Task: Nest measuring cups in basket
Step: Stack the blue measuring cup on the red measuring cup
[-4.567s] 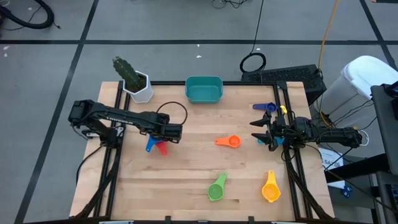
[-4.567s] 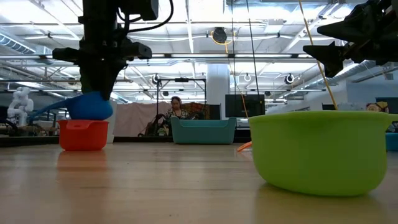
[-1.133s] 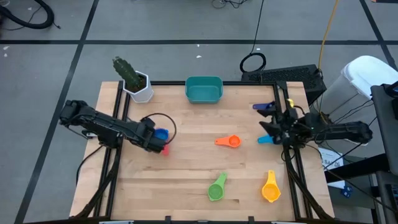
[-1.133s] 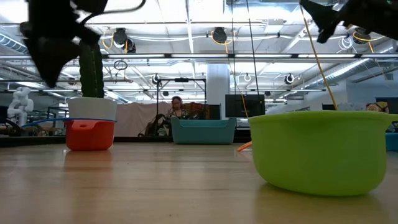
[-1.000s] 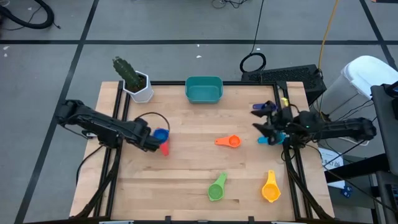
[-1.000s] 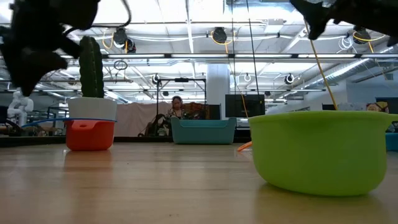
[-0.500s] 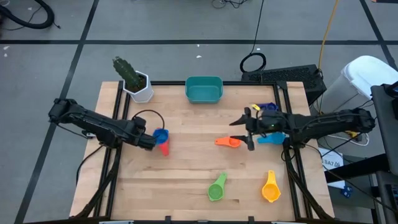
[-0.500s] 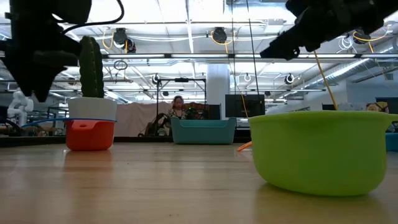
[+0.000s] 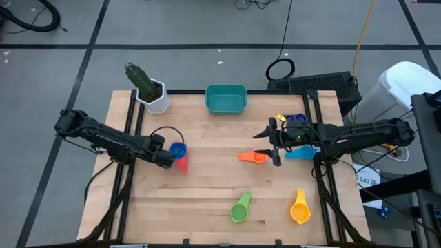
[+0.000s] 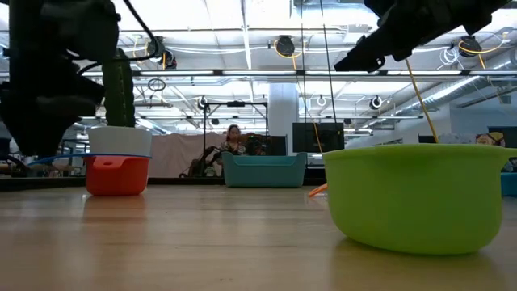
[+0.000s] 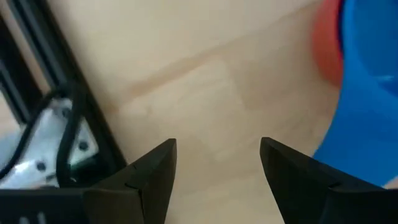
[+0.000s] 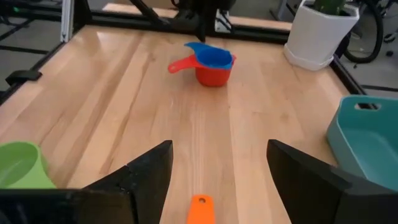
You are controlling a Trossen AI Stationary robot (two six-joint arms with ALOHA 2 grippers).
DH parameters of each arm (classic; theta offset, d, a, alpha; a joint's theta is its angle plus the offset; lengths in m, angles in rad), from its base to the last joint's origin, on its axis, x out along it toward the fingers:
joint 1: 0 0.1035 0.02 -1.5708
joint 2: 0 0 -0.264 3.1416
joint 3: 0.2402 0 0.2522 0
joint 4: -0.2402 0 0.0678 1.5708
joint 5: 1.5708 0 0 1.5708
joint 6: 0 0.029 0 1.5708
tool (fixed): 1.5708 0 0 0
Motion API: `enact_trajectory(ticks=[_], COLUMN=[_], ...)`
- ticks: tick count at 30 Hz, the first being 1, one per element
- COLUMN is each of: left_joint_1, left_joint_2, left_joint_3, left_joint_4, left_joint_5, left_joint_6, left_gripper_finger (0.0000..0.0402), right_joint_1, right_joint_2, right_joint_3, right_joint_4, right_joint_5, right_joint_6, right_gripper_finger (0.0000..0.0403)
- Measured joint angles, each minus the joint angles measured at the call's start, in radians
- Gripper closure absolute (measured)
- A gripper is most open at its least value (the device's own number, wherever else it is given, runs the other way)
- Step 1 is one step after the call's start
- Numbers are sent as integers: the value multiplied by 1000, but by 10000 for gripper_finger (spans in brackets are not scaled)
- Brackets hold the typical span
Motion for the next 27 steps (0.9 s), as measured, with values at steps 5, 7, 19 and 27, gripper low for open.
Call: enact_trajectory(ticks=[5, 7, 19, 27], left_joint_1=[-5, -13, -23, -38], left_joint_2=[4, 7, 0, 0], left_joint_3=[-5, -6, -4, -4], left_joint_4=[143, 235, 248, 246], left_joint_5=[75, 79, 87, 91], left_joint_6=[4, 30, 82, 75], left_gripper_finger=[167, 167, 167, 167], right_joint_1=[0, 0, -12, -40], right_joint_2=[7, 6, 81, 382], right_joint_3=[0, 0, 0, 12], right_joint_4=[11, 13, 6, 306], right_joint_5=[2, 3, 88, -32], right_joint_6=[0, 0, -63, -34], right_gripper_finger=[151, 151, 151, 151])
